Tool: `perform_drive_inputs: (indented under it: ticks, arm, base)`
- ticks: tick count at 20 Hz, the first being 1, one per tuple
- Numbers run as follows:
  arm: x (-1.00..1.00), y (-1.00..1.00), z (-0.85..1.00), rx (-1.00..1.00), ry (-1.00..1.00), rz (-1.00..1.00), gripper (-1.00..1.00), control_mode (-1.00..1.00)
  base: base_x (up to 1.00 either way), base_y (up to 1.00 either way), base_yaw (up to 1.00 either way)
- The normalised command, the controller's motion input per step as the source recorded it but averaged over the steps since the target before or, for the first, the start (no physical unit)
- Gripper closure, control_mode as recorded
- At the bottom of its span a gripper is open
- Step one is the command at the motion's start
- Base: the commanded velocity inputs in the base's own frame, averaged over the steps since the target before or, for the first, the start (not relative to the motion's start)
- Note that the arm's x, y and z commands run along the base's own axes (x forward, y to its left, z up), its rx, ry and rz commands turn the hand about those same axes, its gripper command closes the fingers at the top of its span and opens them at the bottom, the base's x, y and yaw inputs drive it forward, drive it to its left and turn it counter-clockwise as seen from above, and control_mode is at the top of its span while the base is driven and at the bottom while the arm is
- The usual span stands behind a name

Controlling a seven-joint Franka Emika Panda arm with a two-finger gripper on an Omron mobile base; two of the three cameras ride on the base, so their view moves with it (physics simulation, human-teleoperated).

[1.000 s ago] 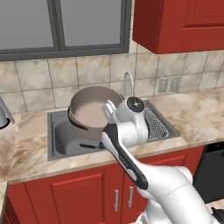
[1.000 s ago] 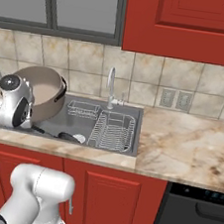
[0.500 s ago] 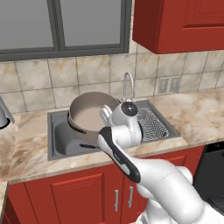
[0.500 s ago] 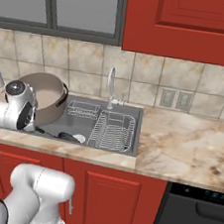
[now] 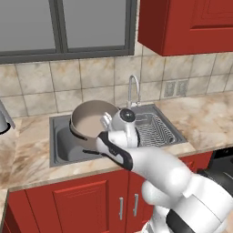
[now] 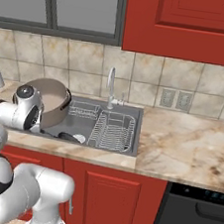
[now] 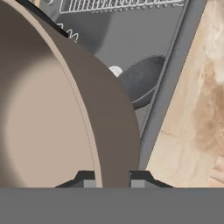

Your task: Move the pot and pan from the stove into the sink.

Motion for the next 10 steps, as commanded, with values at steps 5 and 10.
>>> perform_drive_inputs:
  ticks: [5,10]
  arm:
    - [0.55,0.15,-0.2,0.0,0.02,-0.01,1.0,-1.0]
    - [0.52,0.15,-0.2,0.0,0.01,-0.01,1.0,-1.0]
  base:
    - [0.0,0.0,0.0]
    - [0.0,0.0,0.0]
